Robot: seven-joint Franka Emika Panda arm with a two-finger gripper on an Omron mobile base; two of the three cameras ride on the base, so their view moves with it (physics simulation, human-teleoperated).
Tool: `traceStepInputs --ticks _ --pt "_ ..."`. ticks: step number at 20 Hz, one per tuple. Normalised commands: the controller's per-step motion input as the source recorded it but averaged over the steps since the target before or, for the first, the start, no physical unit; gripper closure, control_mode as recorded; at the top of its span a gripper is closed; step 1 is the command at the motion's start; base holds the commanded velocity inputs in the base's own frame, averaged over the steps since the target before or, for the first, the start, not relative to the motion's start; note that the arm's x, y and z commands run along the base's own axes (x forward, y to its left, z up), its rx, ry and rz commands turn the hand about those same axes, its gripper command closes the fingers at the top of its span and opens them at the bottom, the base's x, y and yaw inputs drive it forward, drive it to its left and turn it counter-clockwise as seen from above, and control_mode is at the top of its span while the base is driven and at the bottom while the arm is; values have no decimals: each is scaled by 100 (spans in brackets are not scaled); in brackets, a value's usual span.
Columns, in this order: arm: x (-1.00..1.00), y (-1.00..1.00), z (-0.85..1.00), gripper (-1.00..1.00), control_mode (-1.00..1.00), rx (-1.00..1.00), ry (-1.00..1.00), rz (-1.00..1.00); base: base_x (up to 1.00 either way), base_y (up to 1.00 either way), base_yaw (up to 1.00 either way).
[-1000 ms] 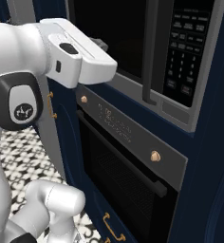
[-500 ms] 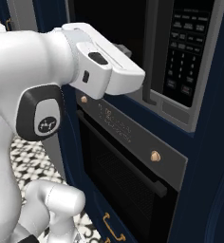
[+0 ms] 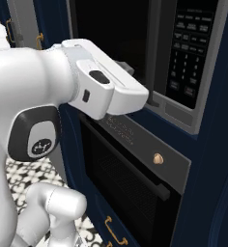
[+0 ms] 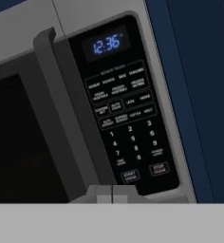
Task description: Pick the onion from the sink and place it in the bowl. Then pick the bowl and place it in the microwave. Then close the microwave door and press the start button.
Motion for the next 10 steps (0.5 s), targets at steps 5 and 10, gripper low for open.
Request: traceStepInputs --ticks 5,10 --pt "0 -6 -24 100 -100 0 7 0 0 0 0" --pt "2 -17 0 100 -100 0 0 0 0 0 0"
